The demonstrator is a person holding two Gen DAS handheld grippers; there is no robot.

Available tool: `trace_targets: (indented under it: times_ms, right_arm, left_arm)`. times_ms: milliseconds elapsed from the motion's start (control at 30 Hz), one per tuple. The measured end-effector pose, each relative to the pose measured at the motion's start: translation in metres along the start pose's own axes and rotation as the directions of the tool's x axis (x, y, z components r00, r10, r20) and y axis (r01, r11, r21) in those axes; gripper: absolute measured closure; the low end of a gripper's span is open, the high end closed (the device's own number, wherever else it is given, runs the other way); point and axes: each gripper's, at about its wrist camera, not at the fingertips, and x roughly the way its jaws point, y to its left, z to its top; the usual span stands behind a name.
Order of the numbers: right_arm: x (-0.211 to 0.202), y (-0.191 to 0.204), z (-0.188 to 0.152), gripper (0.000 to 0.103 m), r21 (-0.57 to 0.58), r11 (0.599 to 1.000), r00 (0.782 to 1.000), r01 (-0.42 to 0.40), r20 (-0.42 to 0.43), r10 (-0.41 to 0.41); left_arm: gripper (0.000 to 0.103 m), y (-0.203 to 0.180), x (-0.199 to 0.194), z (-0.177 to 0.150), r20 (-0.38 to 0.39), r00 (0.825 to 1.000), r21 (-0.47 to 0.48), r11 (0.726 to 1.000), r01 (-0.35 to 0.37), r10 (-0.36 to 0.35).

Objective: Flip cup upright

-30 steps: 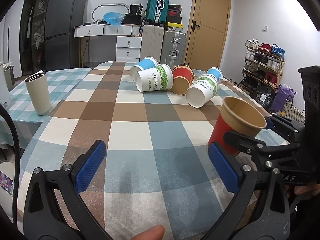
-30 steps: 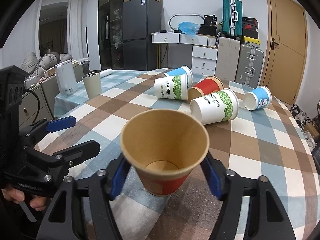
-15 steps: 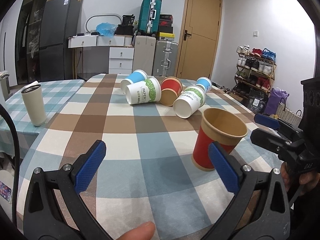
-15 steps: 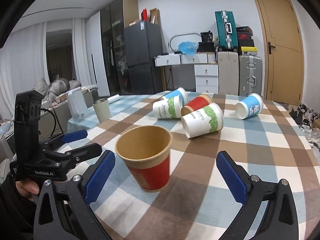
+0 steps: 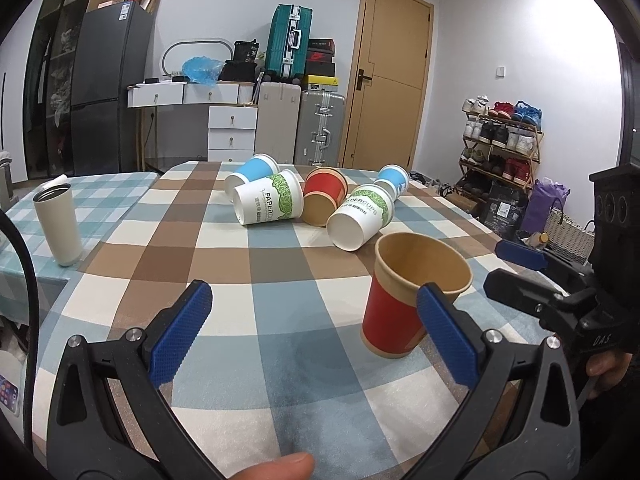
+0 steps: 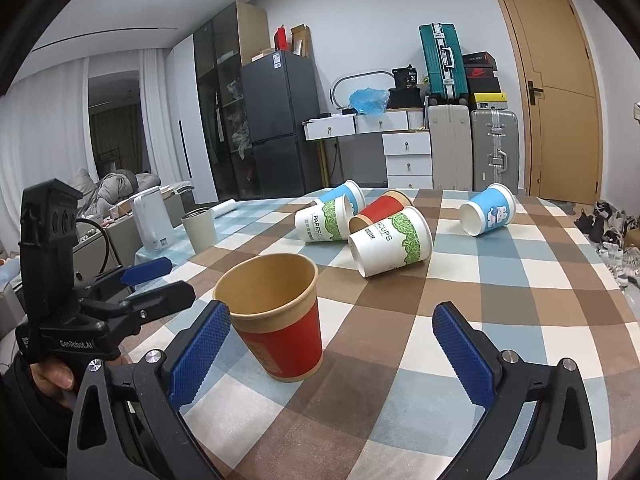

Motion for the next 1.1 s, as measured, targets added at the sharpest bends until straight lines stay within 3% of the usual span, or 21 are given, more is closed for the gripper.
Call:
trace_targets:
  times_ms: [1100]
  right_arm:
    - [0.0007, 0.0012, -0.0027, 0.000, 0.004, 1.000, 1.000, -0.001, -0.015, 0.001]
  left_arm:
    - [0.001, -0.0060, 0.0017, -0.0040, -0.021, 1.000, 0.038, 0.999, 0.000, 0.000]
